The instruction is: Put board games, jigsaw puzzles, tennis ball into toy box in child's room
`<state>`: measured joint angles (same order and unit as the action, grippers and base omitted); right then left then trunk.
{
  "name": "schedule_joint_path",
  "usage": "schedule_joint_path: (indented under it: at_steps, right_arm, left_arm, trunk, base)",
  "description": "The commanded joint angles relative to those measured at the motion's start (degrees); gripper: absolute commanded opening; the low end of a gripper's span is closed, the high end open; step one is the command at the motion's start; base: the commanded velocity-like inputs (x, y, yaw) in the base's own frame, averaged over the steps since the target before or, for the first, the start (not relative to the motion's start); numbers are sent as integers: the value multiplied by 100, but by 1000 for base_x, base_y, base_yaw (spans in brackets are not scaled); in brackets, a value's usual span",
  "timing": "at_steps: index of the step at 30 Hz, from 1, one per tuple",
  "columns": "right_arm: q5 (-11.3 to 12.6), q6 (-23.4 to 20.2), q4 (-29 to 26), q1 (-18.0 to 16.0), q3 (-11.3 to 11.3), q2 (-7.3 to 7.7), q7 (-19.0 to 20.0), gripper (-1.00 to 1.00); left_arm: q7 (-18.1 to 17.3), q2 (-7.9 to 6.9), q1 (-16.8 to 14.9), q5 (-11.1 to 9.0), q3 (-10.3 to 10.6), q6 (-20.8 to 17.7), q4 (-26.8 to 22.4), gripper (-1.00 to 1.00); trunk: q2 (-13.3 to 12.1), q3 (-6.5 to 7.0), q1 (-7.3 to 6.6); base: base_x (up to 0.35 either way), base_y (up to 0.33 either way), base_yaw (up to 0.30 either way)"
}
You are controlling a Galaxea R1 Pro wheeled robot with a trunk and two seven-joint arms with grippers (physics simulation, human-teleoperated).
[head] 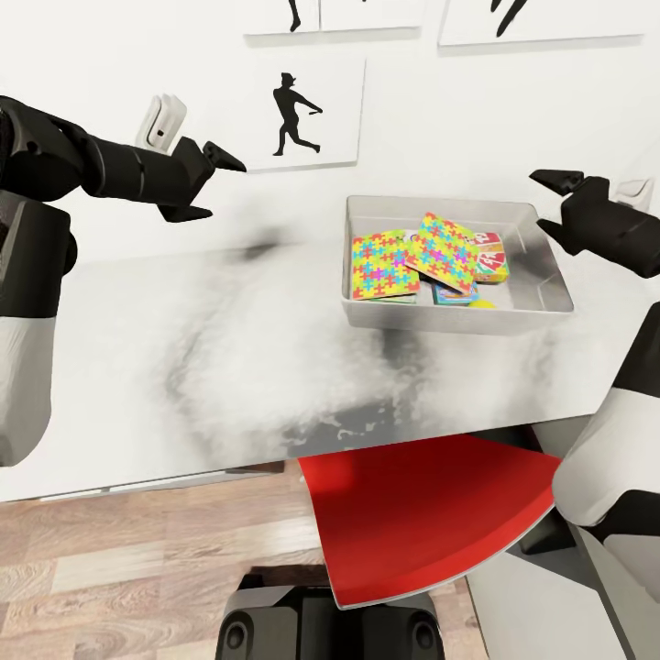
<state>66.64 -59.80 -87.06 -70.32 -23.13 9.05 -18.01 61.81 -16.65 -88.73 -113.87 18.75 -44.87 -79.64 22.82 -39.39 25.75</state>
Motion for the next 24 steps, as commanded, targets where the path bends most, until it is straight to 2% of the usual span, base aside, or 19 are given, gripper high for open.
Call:
schedule_joint_path:
  at_steps: [1,6,11,24]
  right_arm:
    - [58,-20,-37,10,-1,0,-24,100]
    - [92,14,-135,86,-17,33,104,100]
    - [182,32,-280,-13,67,57,265,100]
    - [182,32,-280,-29,67,57,580,100]
  left_arm:
    - [47,-3,-7,-42,6,-5,-2,100]
    - [37,21,87,-1,33,29,-18,100]
    - [42,-134,214,172,-74,11,101,100]
    - [42,-134,214,179,-74,11,101,100]
  trunk:
    - [9,-8,3]
    - [9,-8,3]
    - [9,-8,3]
    - [9,-8,3]
  base:
    - [0,0,0]
    - [0,0,0]
    - [0,0,0]
    - [0,0,0]
